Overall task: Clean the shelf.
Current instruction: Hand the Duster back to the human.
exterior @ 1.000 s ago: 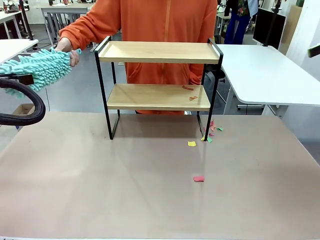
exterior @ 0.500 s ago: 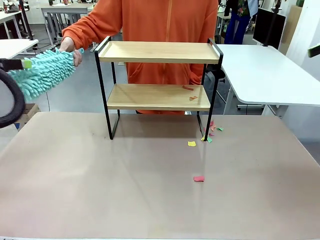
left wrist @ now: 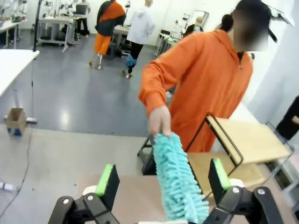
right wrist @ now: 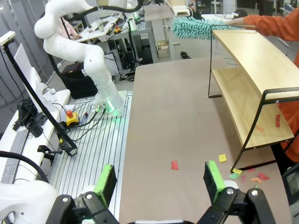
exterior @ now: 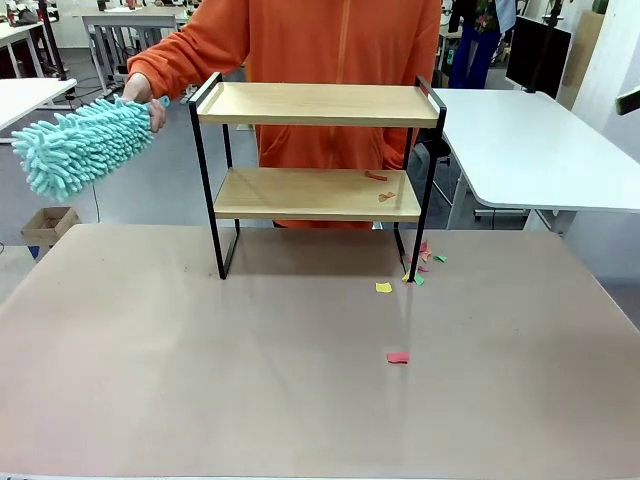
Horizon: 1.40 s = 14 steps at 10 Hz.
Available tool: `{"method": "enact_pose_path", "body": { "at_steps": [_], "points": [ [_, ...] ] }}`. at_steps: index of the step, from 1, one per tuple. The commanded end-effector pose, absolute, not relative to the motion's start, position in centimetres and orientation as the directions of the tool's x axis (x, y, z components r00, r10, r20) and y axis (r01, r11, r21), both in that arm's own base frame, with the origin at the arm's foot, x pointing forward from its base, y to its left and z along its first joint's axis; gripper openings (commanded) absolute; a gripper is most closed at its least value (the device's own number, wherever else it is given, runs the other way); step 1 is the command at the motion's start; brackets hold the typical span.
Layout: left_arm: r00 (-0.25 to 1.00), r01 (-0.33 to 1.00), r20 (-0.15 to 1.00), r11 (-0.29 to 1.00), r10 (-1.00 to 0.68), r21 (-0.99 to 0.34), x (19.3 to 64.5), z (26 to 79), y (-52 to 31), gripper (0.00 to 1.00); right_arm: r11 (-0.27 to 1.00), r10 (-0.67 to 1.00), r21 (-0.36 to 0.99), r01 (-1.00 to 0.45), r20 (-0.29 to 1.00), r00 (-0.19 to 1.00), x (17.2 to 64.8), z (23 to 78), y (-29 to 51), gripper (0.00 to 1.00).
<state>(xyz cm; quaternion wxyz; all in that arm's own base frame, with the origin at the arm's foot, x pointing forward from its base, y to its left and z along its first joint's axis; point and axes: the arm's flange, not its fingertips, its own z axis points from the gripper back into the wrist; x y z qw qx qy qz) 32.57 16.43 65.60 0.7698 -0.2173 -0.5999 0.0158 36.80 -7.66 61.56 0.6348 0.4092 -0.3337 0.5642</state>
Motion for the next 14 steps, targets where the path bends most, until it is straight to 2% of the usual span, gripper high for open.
{"method": "enact_pose_path", "body": {
  "at_steps": [1, 4, 5, 14],
  "points": [
    [0.277, 0.222, 0.884, 0.870, 0.377, -0.440, 33.7, 68.1, 20.1, 1.00, 0.021, 0.454, 0.132, -0.991, 0.882, 0.127, 36.6, 61.7, -7.8, 1.00],
    [0.308, 0.178, 0.867, 0.872, 0.391, -0.456, 34.4, 67.8, 21.6, 1.00, 0.021, 0.454, 0.132, -0.991, 0.882, 0.127, 36.6, 61.7, -7.8, 1.00],
    [0.256, 0.191, 0.880, 0.872, 0.399, -0.451, 33.3, 68.3, 22.2, 1.00, 0.021, 0.454, 0.132, -0.991, 0.882, 0.127, 36.6, 61.7, -7.8, 1.00],
    [0.256, 0.191, 0.880, 0.872, 0.399, -0.451, 33.3, 68.3, 22.2, 1.00, 0.021, 0.454, 0.132, -0.991, 0.882, 0.127, 36.6, 61.7, -7.8, 1.00]
  ]
}}
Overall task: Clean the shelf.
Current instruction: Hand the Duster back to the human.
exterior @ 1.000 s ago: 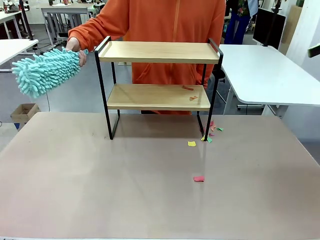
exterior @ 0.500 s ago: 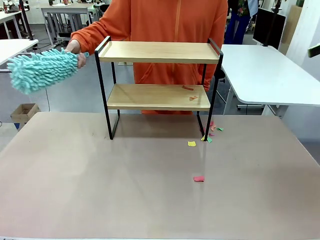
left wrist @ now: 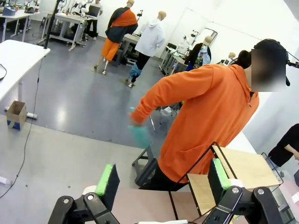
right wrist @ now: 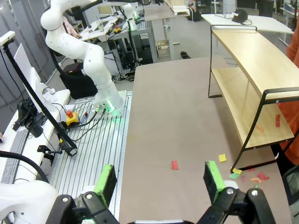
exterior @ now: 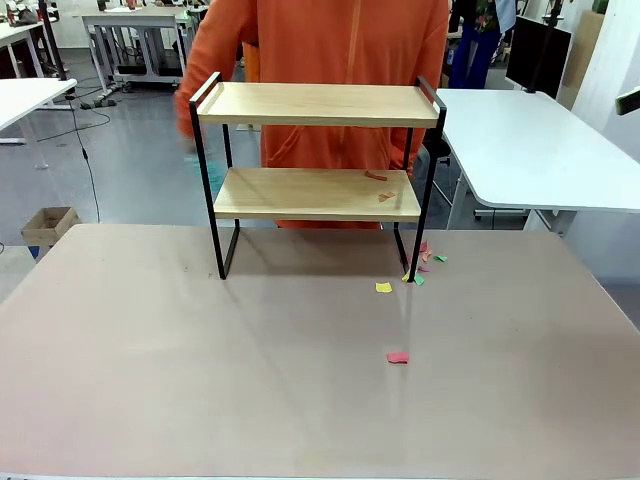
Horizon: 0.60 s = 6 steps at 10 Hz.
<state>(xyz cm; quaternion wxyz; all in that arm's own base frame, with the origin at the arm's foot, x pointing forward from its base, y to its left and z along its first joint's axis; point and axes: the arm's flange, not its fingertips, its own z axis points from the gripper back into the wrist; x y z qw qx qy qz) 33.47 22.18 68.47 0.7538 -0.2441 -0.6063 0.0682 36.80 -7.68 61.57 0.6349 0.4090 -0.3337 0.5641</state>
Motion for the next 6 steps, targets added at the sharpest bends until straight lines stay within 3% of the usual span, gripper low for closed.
{"method": "enact_pose_path", "body": {
  "at_steps": [1, 6],
  "points": [
    [0.256, 0.191, 0.880, 0.872, 0.399, -0.451, 33.31, 68.33, 22.24, 1.00, 0.021, 0.454, 0.132, -0.991, 0.882, 0.127, 36.65, 61.67, -7.80, 1.00],
    [0.256, 0.191, 0.880, 0.872, 0.399, -0.451, 33.31, 68.33, 22.24, 1.00, 0.021, 0.454, 0.132, -0.991, 0.882, 0.127, 36.65, 61.67, -7.80, 1.00]
  ]
}}
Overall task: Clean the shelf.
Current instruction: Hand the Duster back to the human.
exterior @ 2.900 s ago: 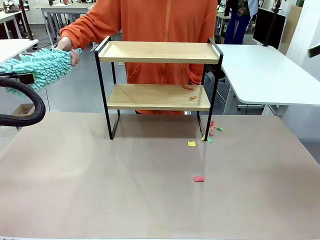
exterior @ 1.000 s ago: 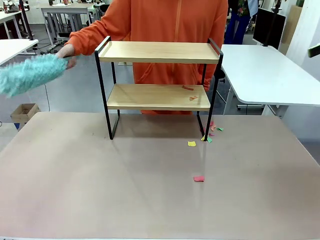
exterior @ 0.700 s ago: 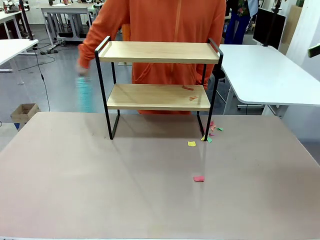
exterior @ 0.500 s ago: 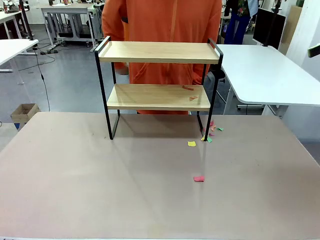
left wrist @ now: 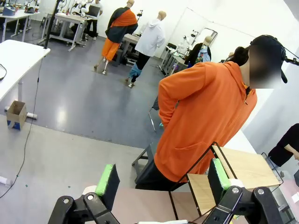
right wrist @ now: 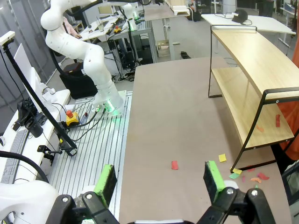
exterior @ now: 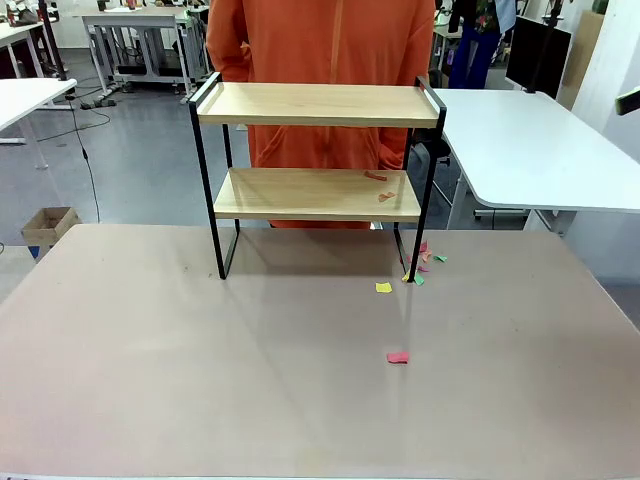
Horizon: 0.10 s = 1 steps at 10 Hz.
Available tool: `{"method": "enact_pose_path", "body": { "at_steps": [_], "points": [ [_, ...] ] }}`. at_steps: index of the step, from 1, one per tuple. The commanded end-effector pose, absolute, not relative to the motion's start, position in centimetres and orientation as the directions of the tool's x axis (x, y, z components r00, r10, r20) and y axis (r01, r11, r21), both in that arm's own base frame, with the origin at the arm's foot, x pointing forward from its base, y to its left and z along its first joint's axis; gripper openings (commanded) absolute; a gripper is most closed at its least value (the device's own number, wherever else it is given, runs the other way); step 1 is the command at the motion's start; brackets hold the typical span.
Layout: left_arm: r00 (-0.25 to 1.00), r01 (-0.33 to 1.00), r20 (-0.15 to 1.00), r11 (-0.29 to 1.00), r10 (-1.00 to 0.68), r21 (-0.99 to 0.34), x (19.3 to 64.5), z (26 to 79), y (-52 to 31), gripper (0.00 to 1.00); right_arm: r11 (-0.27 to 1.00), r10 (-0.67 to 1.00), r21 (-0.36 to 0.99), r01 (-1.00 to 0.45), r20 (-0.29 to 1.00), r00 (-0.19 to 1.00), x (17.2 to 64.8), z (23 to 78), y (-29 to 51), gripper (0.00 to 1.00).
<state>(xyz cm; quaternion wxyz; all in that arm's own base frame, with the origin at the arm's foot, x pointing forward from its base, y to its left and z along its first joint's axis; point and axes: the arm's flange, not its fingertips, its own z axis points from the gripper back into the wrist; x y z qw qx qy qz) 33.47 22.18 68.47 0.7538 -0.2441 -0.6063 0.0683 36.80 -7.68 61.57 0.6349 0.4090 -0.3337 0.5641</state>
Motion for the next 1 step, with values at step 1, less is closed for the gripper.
{"method": "enact_pose_path", "body": {
  "at_steps": [1],
  "points": [
    [0.256, 0.191, 0.880, 0.872, 0.399, -0.451, 33.31, 68.33, 22.24, 1.00, 0.021, 0.454, 0.132, -0.991, 0.882, 0.127, 36.65, 61.67, -7.80, 1.00]
  ]
}}
